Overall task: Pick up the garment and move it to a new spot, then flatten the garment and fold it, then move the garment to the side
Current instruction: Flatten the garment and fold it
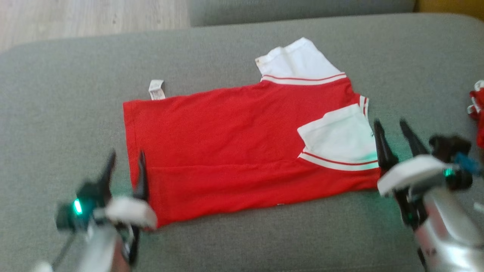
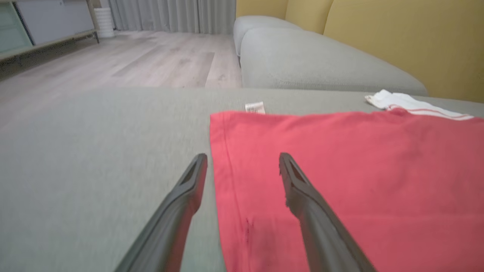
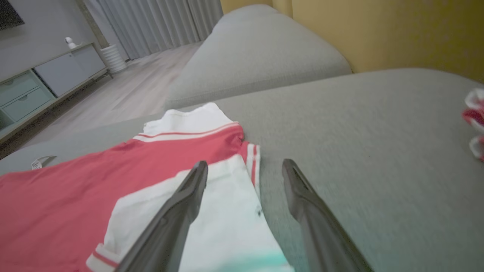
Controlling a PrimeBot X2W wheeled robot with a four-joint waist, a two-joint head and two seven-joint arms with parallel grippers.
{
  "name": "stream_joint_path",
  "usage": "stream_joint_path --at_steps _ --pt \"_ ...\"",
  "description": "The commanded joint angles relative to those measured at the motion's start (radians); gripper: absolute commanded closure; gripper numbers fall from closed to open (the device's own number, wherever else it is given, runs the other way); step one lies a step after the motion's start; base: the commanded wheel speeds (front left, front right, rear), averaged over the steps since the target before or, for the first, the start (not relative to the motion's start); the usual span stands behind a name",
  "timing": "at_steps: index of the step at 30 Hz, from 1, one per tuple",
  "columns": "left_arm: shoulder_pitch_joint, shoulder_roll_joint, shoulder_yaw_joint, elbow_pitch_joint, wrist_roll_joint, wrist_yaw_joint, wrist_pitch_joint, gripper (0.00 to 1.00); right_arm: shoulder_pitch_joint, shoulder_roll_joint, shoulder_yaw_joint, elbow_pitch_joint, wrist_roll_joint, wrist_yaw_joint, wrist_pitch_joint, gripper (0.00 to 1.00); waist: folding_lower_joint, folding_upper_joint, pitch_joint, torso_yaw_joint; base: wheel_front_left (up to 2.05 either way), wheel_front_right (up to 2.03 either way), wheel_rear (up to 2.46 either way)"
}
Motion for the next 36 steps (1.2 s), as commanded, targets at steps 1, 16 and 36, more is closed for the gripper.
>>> stream_joint_path --at_steps 1,16,36 --pt "-0.067 0.032 0.027 -0.019 0.009 -0.001 -0.005 0.0 -0.042 -0.005 0.016 -0.034 -0.015 -0.001 -0.014 0.0 -0.0001 0.0 0.021 -0.001 0.0 0.0 0.0" --pt "-0.481 0.211 -0.129 0.269 -0.138 -0.068 0.244 0.0 -0.248 0.055 0.094 -0.034 -0.071 -0.001 0.002 0.0 -0.0001 0.0 0.186 -0.059 0.0 0.0 0.0" --pt "-0.545 0.328 -0.332 0.325 -0.363 -0.069 0.253 0.0 -0.32 0.052 0.14 0.028 -0.046 -0.001 -0.031 0.0 -0.0001 0.0 0.238 -0.064 0.0 0.0 0.0"
